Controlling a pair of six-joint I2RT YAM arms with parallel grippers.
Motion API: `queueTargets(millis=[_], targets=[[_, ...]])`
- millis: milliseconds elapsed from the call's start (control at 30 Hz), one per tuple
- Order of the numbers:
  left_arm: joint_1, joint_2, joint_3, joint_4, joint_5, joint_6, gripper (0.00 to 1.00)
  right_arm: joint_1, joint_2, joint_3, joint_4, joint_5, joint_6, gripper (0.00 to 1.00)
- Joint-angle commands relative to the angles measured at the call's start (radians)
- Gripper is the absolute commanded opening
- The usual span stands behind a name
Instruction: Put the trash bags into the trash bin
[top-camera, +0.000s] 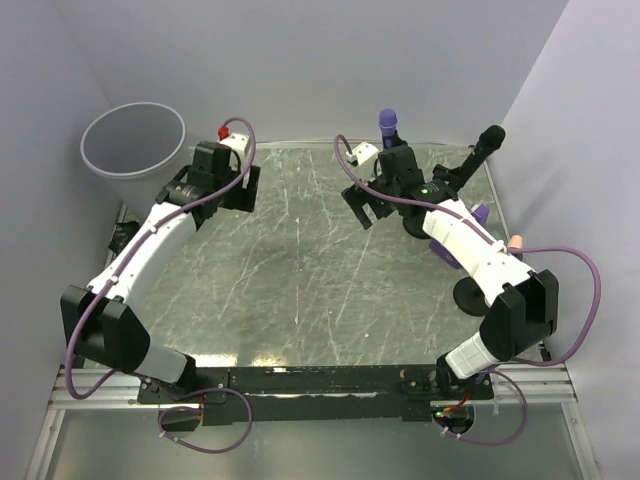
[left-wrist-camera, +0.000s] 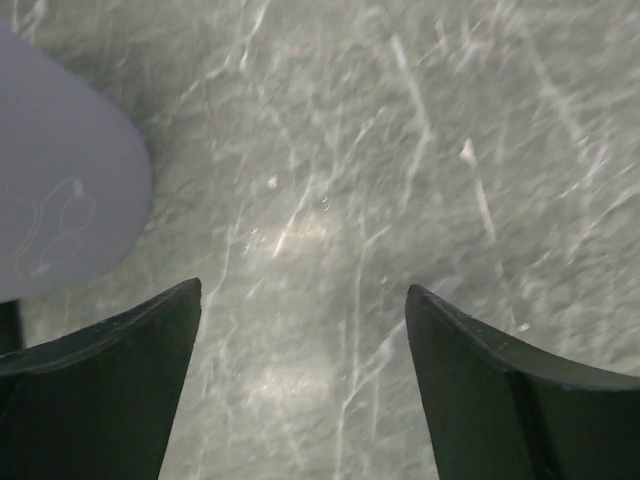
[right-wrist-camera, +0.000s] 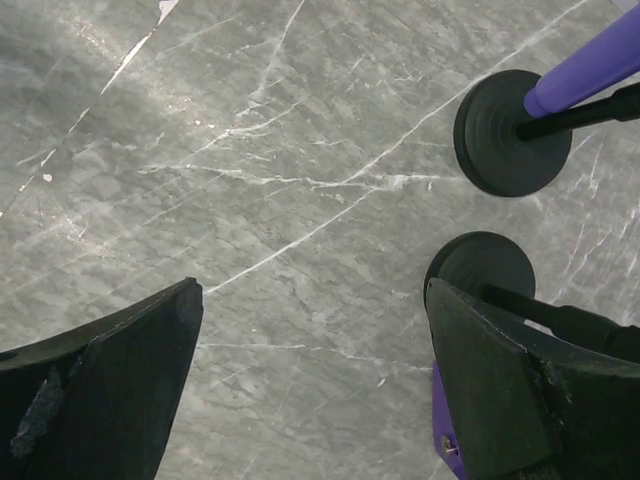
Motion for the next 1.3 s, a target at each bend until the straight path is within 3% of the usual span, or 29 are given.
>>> queueTargets(millis=[0,33,200,333,433,600,767,1067,1167,1267], targets=[[-0.005,-0.110,-0.087,0.000,-0.088,0.150,0.93,0.018,-0.020,0.019,-0.003,-0.013,0.031,0.99],[-0.005,-0.112,-0.120,-0.013,-0.119,0.193,0.97,0.021,-0.017,0.020,-0.003,-0.019,0.033,0.99],[0.036,-0.026,-0.151,-0.185,-0.282,0.339,0.96,0.031,-0.005,0.023,-0.005,-0.004,0.018,0.99],[0.264,0.015,-0.102,-0.228,-0.236,0.322,0.95,0.031,-0.022,-0.004,0.010,0.021,0.015,0.99],[0.418,0.021,-0.118,-0.126,-0.239,0.377,0.92,0.031,-0.046,-0.043,0.020,0.023,0.018,0.99],[0.506,0.012,-0.196,0.066,-0.245,0.489,0.86,0.031,-0.056,-0.049,-0.008,0.006,0.024,0.99],[0.585,0.073,-0.203,0.155,-0.240,0.471,0.79,0.033,-0.045,-0.007,-0.034,-0.004,0.010,0.99],[0.613,0.090,-0.334,0.276,-0.292,0.442,0.77,0.062,-0.059,-0.018,-0.059,0.015,-0.015,0.99],[0.628,0.145,-0.336,0.281,-0.260,0.431,0.69,0.082,-0.048,-0.006,-0.077,0.022,-0.021,0.99],[0.650,0.198,-0.332,0.301,-0.242,0.425,0.67,0.103,-0.036,0.002,-0.082,0.036,-0.025,0.99]])
